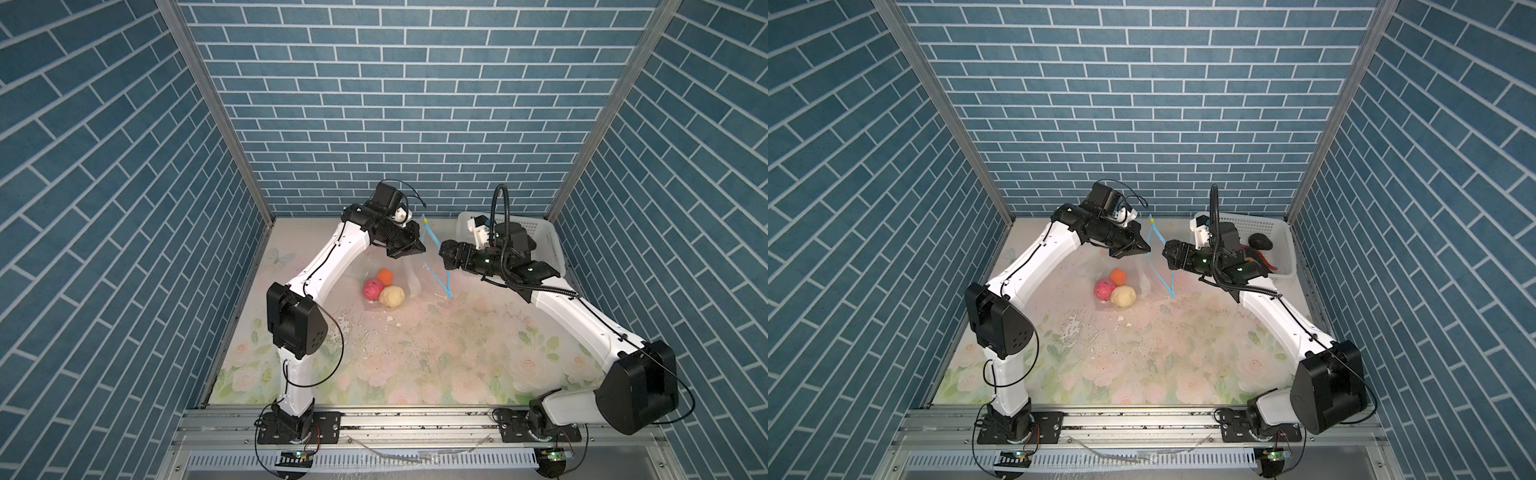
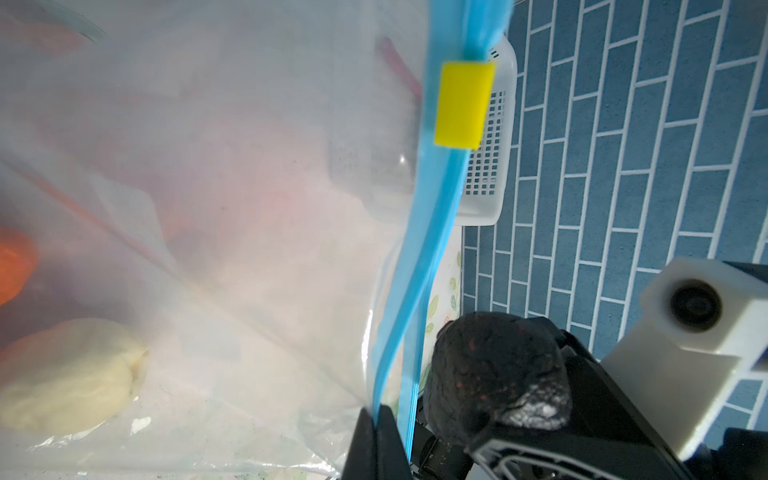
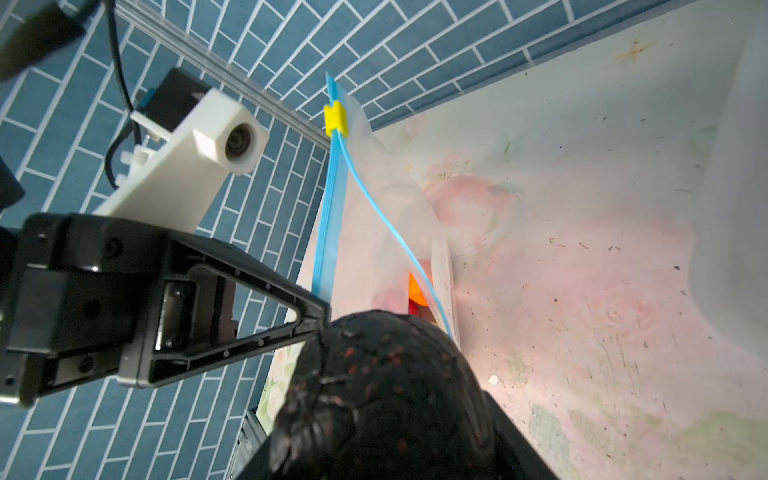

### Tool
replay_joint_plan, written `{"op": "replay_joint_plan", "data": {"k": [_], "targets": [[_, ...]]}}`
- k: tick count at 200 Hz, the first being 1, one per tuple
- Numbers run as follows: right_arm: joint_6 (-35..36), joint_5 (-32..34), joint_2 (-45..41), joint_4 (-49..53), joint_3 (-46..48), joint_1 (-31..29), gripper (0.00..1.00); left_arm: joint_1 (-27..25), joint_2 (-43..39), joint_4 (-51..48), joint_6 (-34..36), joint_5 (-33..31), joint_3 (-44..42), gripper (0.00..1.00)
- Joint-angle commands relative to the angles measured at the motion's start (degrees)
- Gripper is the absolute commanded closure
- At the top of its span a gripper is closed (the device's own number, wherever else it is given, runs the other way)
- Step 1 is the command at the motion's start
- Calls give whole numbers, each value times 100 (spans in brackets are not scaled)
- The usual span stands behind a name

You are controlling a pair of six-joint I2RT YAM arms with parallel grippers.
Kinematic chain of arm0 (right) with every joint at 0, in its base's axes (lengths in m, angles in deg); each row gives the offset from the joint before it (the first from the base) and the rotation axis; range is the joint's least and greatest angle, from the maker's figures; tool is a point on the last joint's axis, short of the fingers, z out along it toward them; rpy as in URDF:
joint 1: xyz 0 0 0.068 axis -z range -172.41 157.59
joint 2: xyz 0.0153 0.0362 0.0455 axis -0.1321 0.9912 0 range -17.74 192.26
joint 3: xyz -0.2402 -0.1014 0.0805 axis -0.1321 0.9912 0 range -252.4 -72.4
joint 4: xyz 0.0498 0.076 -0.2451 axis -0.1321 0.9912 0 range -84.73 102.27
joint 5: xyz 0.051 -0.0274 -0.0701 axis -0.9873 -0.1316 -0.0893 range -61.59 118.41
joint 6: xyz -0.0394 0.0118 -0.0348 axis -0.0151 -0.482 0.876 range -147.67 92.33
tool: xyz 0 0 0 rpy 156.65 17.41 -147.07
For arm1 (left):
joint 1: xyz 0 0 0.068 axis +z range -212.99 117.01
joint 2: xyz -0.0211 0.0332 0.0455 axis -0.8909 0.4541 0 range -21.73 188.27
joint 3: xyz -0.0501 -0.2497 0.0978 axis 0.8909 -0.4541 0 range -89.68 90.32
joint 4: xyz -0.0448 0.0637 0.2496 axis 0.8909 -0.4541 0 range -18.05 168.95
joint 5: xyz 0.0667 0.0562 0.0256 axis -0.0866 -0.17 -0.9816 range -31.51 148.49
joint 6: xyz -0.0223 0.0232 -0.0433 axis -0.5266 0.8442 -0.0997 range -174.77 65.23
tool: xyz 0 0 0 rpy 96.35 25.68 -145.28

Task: Place the food in the zip-top bag and seal the zipper
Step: 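Carry the avocado with right gripper over the open bag mouth, then lower the dark avocado into the bag and open right gripper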

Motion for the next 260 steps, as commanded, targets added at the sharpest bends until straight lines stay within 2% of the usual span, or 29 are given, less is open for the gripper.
{"op": "replay_joint_plan", "data": {"k": [1,88,260], "targets": [[347,48,124,84,-320,-99,50,-39,81,-53,38,8,178,100],[675,189,267,415,-364,-246,50,-61,129,-47,30,16,214,100],[783,311,320,449,-242,-248,47,-101,146,-29,34,24,193,100]]}}
